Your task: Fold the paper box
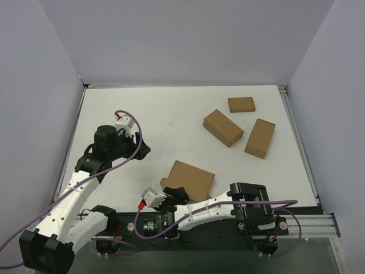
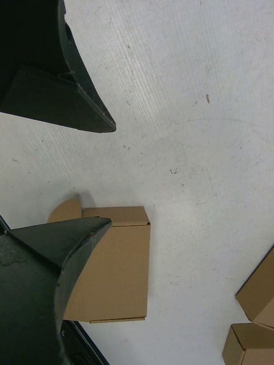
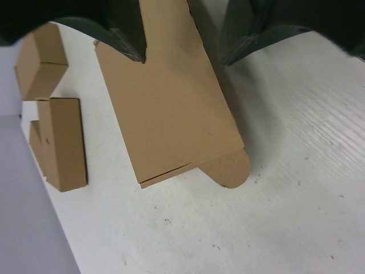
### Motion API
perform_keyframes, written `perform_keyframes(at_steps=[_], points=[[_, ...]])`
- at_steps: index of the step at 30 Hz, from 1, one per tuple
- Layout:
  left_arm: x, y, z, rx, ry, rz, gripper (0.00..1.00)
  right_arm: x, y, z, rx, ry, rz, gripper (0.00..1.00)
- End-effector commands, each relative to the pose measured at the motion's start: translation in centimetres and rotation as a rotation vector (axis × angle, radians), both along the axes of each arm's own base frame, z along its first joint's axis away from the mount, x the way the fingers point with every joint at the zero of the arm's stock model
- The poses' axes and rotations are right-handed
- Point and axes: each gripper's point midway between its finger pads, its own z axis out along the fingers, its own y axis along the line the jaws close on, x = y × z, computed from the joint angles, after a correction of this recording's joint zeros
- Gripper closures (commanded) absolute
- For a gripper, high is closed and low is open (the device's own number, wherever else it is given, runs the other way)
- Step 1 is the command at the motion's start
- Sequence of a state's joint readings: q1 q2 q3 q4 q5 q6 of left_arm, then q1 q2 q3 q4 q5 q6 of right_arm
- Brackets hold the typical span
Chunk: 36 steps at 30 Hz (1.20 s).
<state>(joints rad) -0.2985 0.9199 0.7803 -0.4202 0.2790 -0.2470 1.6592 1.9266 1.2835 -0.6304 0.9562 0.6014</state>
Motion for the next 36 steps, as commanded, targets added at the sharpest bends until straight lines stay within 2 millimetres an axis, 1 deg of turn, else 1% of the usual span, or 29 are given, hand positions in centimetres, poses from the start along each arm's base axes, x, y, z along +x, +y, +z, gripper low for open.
perform_keyframes(at_steps=[1,4,7,9,10,12,13,15,16,17,19,24,25,27,29,30,32,33,35,36], points=[[0.7,-0.2,1.0,-0.012,-0.057,-0.02,0.3,0.7,-1.5,2.4,-0.128,-0.132,0.021,0.59],[0.6,-0.3,1.0,-0.013,-0.056,-0.024,0.3,0.7,-1.9,2.3,-0.141,-0.117,0.024,0.69],[0.6,-0.4,1.0,-0.016,-0.055,-0.027,0.3,0.9,-2.6,1.8,-0.153,-0.108,0.014,0.71],[0.5,-0.3,1.0,-0.017,-0.056,-0.026,0.3,0.8,-2.7,1.6,-0.163,-0.1,0.018,0.69],[0.6,-0.3,1.0,-0.016,-0.057,-0.026,0.3,0.7,-2.7,1.5,-0.168,-0.091,0.024,0.64],[0.5,-0.3,0.9,-0.015,-0.054,-0.026,0.3,0.0,-2.1,1.4,-0.156,-0.071,0.044,0.61],[0.5,-0.3,1.0,-0.015,-0.056,-0.026,0.3,-0.3,-1.9,1.3,-0.149,-0.066,0.049,0.57],[0.5,-0.3,1.0,-0.016,-0.056,-0.028,0.3,-0.6,-1.8,0.6,-0.149,-0.039,0.051,0.53],[0.4,-0.4,1.0,-0.016,-0.056,-0.029,0.3,-0.6,-1.9,0.4,-0.151,-0.037,0.048,0.48],[0.4,-0.3,1.0,-0.016,-0.057,-0.028,0.3,-0.4,-2.1,0.0,-0.158,-0.034,0.04,0.46],[0.4,-0.3,0.9,-0.017,-0.055,-0.029,0.3,-0.2,-2.6,-0.7,-0.172,-0.024,0.029,0.44],[0.4,-0.4,0.9,-0.017,-0.052,-0.03,0.29,1.2,-3.5,-1.8,-0.194,-0.014,-0.009,0.44],[0.4,-0.4,0.9,-0.017,-0.052,-0.03,0.29,1.4,-3.9,-2.1,-0.202,-0.009,-0.016,0.46],[0.4,-0.3,0.8,-0.015,-0.049,-0.029,0.29,2.0,-4.3,-2.2,-0.212,-0.011,-0.027,0.48],[0.4,-0.3,0.7,-0.014,-0.048,-0.028,0.29,2.4,-4.7,-2.0,-0.225,-0.03,-0.028,0.57],[0.5,-0.3,0.8,-0.013,-0.049,-0.028,0.29,2.5,-4.7,-1.8,-0.242,-0.039,-0.019,0.67],[0.5,-0.4,0.7,-0.013,-0.046,-0.03,0.29,2.6,-4.6,-1.4,-0.245,-0.044,-0.011,0.75],[0.5,-0.4,0.7,-0.012,-0.044,-0.03,0.3,2.6,-4.6,-1.3,-0.25,-0.043,-0.007,0.82],[0.6,-0.4,0.6,-0.013,-0.043,-0.031,0.3,2.5,-4.4,-0.8,-0.26,-0.035,0.012,0.87],[0.5,-0.4,0.6,-0.012,-0.041,-0.031,0.29,2.4,-4.4,-0.6,-0.26,-0.028,0.02,0.94]])
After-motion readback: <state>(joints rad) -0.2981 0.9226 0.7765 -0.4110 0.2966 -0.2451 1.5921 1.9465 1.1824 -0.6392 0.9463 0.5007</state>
